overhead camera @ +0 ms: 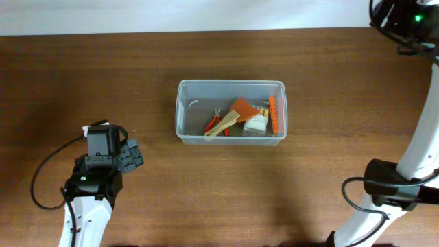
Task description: Pack container
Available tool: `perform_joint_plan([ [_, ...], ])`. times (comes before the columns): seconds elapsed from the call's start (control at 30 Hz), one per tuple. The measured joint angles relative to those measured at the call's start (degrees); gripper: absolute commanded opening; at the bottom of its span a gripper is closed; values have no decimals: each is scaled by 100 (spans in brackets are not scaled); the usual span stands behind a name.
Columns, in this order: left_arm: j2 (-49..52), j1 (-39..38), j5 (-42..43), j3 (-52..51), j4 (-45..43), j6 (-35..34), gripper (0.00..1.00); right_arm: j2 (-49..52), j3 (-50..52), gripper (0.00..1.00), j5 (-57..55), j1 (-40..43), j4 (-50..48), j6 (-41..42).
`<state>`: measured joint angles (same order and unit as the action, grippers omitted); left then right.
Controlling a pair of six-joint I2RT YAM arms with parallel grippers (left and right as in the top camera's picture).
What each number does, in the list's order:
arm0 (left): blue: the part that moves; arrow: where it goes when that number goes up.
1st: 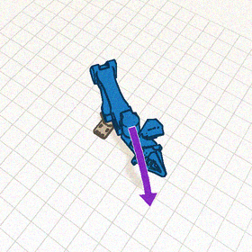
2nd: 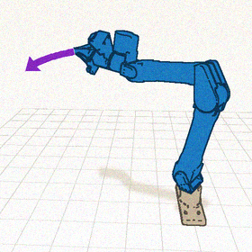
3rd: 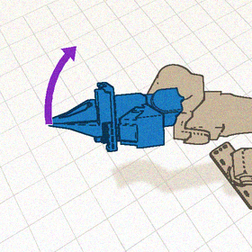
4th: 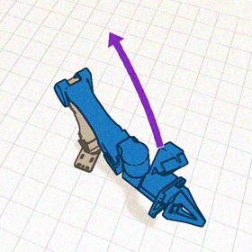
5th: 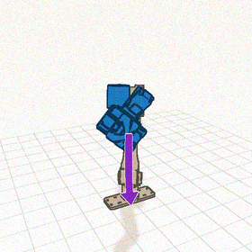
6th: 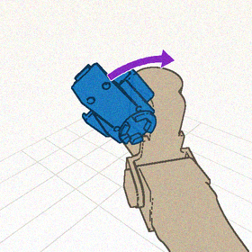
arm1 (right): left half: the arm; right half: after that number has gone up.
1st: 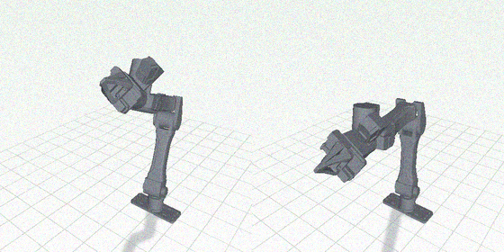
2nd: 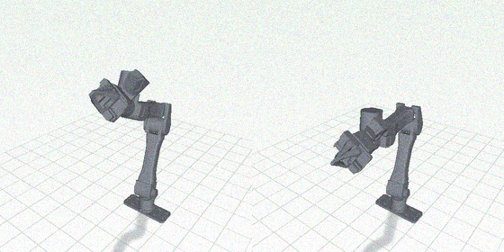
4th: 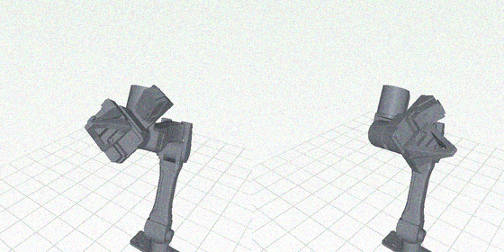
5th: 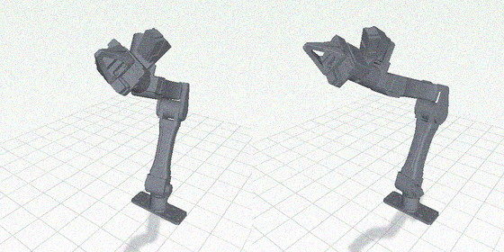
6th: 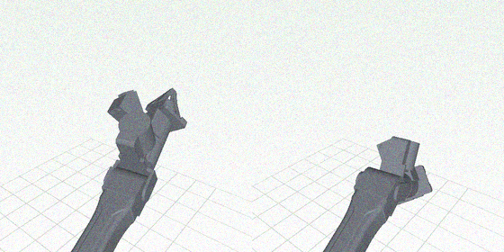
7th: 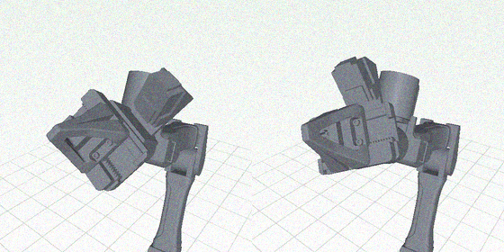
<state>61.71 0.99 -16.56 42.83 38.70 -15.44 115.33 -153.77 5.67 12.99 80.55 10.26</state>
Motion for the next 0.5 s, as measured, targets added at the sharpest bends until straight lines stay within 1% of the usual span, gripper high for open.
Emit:
perform_joint_plan([
  [0.1, 0, 0, 0, 0, 0, 0, 99, -24, -48, 99, 4, -260, 57, 0],
  [0.23, 0, 0, 0, 0, 0, 0, 99, -343, -55, 99, -455, -916, 446, -79],
  [0.33, 0, 0, 0, 0, 0, 0, 99, -835, -63, 99, -664, -1307, 872, -127],
  [0.43, 0, 0, 0, 0, 0, 0, 99, -1416, -131, 99, -804, -1368, 1449, -120],
  [0.5, 0, 0, 0, 0, 0, 0, 99, -1838, -155, 99, -872, -1351, 1641, -103],
])
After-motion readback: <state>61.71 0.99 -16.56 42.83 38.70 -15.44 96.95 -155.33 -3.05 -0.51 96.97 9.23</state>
